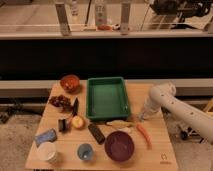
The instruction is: Wipe table surface with towel
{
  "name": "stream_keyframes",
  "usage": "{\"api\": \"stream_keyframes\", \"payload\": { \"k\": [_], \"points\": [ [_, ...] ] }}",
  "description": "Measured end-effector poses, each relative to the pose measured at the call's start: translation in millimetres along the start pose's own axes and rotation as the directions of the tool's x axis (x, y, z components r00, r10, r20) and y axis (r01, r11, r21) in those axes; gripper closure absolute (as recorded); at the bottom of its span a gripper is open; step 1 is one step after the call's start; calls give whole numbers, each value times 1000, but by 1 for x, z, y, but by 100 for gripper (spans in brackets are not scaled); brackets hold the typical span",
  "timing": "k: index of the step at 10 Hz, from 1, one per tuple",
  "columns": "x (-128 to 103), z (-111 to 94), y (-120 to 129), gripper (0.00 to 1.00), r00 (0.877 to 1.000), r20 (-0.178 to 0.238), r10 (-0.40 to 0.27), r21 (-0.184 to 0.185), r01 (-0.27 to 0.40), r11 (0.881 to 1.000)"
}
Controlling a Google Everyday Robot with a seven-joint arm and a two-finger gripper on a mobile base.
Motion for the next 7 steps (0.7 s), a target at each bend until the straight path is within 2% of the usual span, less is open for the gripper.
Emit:
{"api": "stream_keyframes", "payload": {
  "k": [4, 7],
  "points": [
    [32, -10, 37, 100, 999, 0, 47, 5, -47, 999],
    [52, -8, 31, 100, 991, -25, 131, -4, -131, 991]
  ]
}}
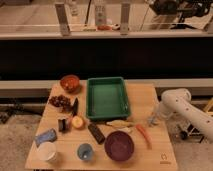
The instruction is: Wipe table surface with towel
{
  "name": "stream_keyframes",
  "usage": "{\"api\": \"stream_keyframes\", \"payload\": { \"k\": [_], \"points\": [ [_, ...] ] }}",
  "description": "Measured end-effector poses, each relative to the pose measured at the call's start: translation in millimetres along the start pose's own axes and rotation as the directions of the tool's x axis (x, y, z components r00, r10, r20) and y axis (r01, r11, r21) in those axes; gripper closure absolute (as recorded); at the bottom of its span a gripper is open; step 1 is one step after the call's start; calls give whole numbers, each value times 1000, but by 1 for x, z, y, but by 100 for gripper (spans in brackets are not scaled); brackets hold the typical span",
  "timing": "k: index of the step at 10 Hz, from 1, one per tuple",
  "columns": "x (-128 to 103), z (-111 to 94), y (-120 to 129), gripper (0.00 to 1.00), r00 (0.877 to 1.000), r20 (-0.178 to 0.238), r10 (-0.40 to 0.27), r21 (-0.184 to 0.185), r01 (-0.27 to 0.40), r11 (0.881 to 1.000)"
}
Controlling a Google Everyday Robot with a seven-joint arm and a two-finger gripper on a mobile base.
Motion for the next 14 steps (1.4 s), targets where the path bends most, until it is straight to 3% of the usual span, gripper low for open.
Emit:
{"api": "stream_keyframes", "payload": {
  "k": [4, 5, 7, 9, 12, 14],
  "points": [
    [8, 7, -50, 100, 999, -23, 42, 15, -42, 999],
    [2, 7, -56, 100, 999, -16, 40, 18, -40, 999],
    [-31, 11, -71, 100, 1000, 13, -6, 22, 6, 1000],
    [-52, 10, -65, 100, 996, 41, -74, 25, 73, 997],
    [-62, 5, -43, 100, 989, 52, -138, 13, 138, 990],
    [-49, 2, -29, 100, 989, 72, -129, -4, 130, 992]
  ]
}}
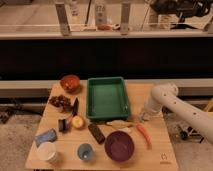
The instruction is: Wipe table surface with towel
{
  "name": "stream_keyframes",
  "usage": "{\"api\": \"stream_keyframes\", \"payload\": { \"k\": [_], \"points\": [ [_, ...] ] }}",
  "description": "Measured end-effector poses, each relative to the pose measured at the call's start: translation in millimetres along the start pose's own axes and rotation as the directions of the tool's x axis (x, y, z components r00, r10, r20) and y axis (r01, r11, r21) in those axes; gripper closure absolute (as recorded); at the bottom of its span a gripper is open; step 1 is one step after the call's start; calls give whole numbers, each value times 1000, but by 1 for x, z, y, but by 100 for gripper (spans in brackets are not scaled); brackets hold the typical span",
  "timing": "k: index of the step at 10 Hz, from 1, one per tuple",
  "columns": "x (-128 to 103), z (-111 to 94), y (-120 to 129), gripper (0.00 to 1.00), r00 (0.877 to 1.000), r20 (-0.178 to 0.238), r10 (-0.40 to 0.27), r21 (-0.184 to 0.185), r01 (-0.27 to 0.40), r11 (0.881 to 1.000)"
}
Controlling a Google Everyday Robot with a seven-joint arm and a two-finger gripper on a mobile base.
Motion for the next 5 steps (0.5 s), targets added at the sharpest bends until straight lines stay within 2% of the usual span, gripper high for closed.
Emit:
{"api": "stream_keyframes", "payload": {
  "k": [2, 5],
  "points": [
    [6, -2, 7, 100, 1000, 19, 13, -18, -13, 1000],
    [6, -2, 5, 100, 1000, 19, 12, -18, -11, 1000]
  ]
}}
